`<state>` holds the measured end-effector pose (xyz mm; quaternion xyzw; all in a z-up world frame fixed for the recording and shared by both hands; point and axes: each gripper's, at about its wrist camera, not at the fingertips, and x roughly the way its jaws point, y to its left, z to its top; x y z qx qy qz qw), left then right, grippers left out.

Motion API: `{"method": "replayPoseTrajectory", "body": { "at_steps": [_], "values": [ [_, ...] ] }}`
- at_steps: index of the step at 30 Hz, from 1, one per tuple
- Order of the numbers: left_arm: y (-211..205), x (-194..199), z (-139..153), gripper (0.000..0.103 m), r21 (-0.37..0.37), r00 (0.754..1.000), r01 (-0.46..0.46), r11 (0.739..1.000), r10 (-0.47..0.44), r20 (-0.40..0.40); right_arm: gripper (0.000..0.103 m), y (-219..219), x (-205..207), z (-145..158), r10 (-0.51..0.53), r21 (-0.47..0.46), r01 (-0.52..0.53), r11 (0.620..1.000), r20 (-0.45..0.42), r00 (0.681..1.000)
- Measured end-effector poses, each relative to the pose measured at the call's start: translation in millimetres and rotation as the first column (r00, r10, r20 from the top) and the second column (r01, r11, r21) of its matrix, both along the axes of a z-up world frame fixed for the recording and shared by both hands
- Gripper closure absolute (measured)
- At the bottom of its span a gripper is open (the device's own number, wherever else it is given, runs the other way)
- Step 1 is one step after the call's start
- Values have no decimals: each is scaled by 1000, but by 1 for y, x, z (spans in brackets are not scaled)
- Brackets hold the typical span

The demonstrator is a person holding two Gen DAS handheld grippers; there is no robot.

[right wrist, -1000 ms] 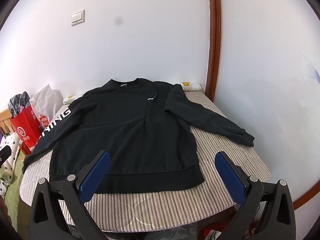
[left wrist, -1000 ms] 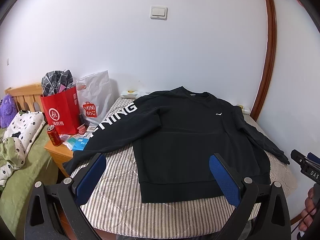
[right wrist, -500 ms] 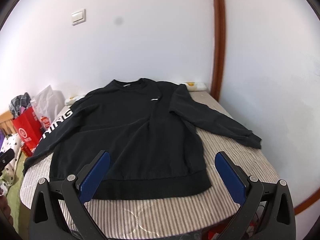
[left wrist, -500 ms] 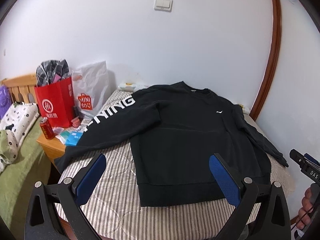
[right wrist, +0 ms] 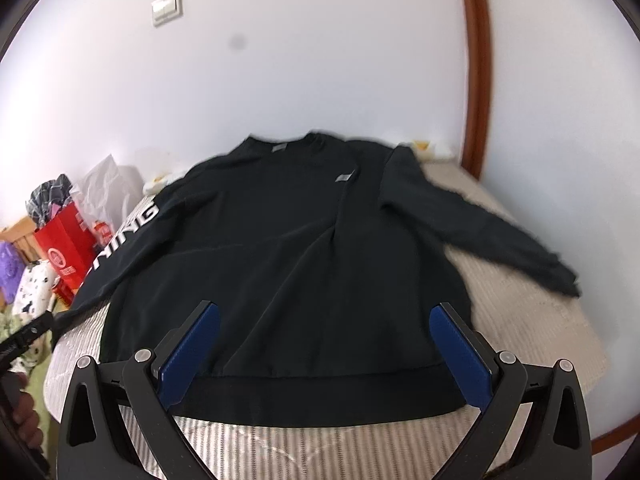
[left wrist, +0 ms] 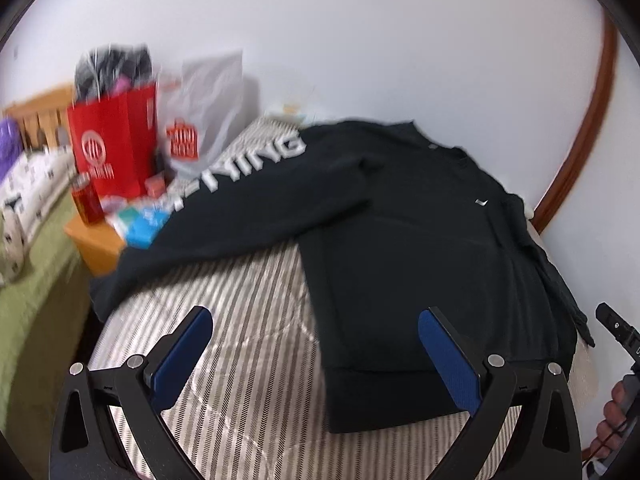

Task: Fold small clothes
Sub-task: 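Grasp the lettered sleeve cuff with the left gripper, then fold the lettered sleeve across the sweatshirt body with the left gripper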

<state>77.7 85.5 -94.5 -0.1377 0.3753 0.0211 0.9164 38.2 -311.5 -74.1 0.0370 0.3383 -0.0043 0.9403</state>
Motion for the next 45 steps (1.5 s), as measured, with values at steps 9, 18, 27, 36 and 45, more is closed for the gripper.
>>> {"method": "replayPoseTrajectory", "body": {
  "at_steps": [9,18,27,36,45],
  "values": [
    [51,21,-44,2,-96,988,-134,986,126,-84,0,22,28,-18,2,-80,-2,997,1,1000],
    [94,57,-67,20,-191,972,-227,955,212,-98,0,42,49,-41,-3,-184,-6,983,-52,999],
    [102,92,-69,39,-134,953,-289,948,271,-135,0,39,65,-50,-55,-249,35,968,-76,996],
    [107,105,-63,95,-38,930,-339,940,329,-162,0,28,91,-45,-57,-206,40,978,-78,995],
    [70,112,-5,96,10,961,-272,962,272,-46,0,16,115,-37,-24,-204,10,979,-66,998]
  ]
}}
